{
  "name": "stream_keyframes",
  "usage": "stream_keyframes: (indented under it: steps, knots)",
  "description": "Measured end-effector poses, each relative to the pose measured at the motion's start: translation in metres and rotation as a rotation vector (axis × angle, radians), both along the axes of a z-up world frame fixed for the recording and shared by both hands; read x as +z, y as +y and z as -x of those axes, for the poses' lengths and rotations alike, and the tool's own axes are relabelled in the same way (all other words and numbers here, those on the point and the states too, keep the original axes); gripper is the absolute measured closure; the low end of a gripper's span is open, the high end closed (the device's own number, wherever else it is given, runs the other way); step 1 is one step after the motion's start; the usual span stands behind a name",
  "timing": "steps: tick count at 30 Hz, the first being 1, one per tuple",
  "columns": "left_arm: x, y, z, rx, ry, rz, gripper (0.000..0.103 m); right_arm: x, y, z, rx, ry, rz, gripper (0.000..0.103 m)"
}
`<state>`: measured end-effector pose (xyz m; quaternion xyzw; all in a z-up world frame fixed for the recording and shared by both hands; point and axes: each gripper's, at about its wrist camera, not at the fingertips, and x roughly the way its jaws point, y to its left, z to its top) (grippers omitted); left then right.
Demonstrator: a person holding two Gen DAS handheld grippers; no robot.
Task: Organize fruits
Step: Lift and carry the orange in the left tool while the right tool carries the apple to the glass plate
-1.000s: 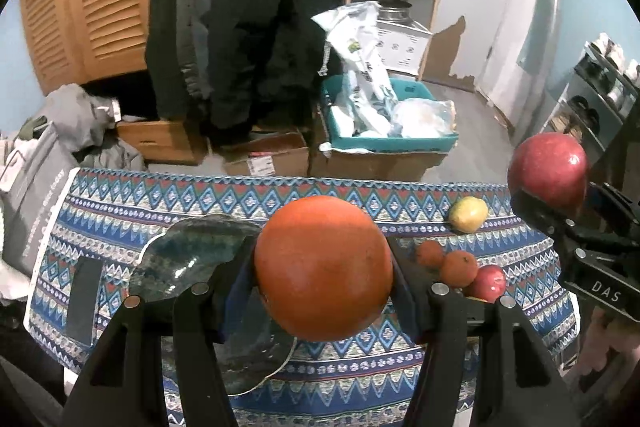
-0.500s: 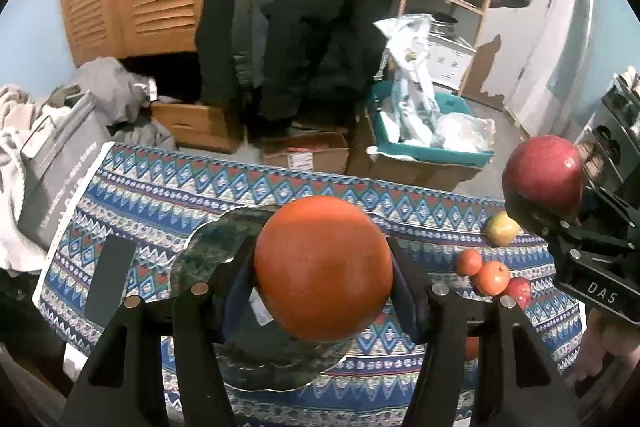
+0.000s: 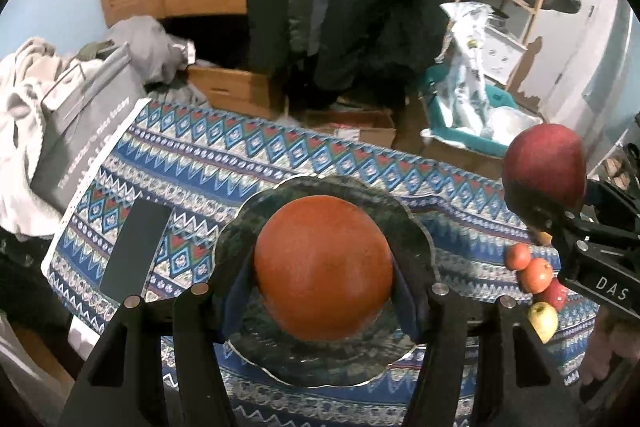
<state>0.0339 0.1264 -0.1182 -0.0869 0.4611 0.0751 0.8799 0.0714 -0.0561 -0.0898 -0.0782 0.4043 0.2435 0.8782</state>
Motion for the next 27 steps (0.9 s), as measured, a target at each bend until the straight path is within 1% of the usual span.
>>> stream_keyframes:
  steps: [5,9,13,16,18,22,27]
  knots:
    - [-0.016,0.015,-0.002,0.029,0.036,-0.001,0.040,-0.016,0.027,-0.006,0.037,0.034,0.029,0.028]
    - [-0.033,0.027,-0.006,0.054,0.082,0.028,0.040,-0.032,0.045,-0.013,0.067,0.081,0.039,0.028]
    - [-0.053,0.035,-0.009,0.077,0.134,0.012,0.040,-0.055,0.059,-0.023,0.082,0.146,0.044,0.028]
    - [-0.068,0.043,-0.011,0.084,0.172,0.040,0.040,-0.072,0.071,-0.028,0.101,0.174,0.073,0.028]
    - [-0.076,0.048,-0.011,0.097,0.194,0.053,0.040,-0.085,0.076,-0.029,0.113,0.198,0.091,0.028]
    - [-0.087,0.050,-0.013,0.107,0.221,0.034,0.040,-0.102,0.082,-0.030,0.121,0.234,0.118,0.028]
    - [-0.098,0.047,-0.015,0.097,0.254,0.042,0.040,-0.114,0.089,-0.030,0.133,0.257,0.137,0.027]
